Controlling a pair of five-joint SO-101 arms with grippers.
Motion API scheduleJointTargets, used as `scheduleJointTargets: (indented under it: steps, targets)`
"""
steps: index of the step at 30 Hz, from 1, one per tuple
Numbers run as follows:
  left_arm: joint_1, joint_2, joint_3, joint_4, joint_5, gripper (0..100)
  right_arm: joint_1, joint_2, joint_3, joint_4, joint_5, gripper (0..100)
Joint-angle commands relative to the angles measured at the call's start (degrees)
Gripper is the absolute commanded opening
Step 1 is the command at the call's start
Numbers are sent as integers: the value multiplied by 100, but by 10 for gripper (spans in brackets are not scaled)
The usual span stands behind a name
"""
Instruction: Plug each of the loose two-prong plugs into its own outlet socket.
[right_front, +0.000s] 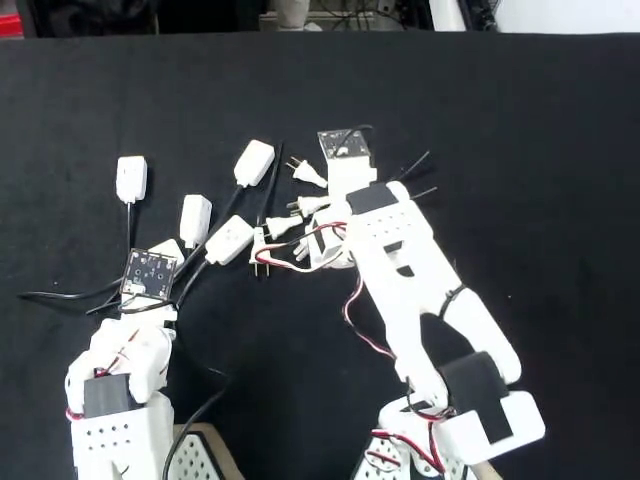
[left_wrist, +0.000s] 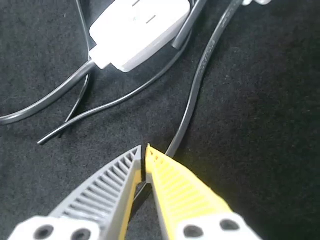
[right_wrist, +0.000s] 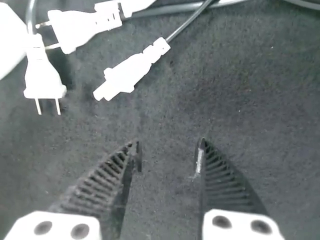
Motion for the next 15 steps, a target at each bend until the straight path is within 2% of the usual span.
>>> scheduleJointTargets:
  steps: [1,15]
  targets:
    - [48,-62,101,26,44,30,-9,-31,-31,-35,-35,184]
    - [48,-62,101,26,44,30,-9,-31,84,-53,-35,184]
